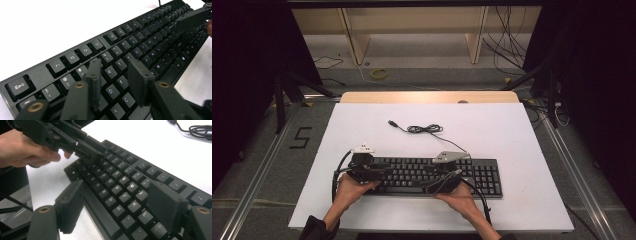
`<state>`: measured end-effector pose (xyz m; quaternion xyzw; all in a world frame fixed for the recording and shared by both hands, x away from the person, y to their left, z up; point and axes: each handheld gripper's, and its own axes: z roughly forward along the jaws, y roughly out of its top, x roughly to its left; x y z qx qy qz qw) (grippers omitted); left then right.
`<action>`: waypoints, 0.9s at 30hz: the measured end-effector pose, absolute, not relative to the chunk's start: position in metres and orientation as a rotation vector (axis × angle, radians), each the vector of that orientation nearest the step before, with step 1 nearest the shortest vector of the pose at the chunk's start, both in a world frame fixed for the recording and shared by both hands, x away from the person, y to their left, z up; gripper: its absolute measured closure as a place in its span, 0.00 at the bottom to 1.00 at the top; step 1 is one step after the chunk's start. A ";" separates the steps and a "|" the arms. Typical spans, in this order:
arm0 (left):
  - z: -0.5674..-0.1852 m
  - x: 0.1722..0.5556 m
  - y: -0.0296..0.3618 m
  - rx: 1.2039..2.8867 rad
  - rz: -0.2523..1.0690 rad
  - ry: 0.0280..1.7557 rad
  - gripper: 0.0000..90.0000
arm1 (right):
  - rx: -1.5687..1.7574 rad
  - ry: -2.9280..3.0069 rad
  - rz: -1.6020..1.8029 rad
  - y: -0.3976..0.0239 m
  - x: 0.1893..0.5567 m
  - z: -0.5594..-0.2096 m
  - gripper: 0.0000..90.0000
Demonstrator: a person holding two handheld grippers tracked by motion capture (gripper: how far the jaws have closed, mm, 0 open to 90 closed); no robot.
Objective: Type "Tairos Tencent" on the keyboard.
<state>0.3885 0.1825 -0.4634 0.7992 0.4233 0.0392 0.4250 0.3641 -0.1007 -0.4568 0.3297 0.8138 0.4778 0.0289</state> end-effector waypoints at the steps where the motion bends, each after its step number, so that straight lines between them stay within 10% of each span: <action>1: -0.463 0.388 0.183 1.997 0.096 1.061 0.66 | 1.016 2.511 1.476 -0.101 0.364 -0.457 0.34; 18: -0.458 0.381 0.186 1.947 0.097 1.078 0.44 | 0.971 2.547 1.467 -0.093 0.361 -0.459 0.38; 27: -0.455 0.376 0.188 1.916 0.095 1.063 0.40 | 0.938 2.571 1.442 -0.087 0.358 -0.463 0.58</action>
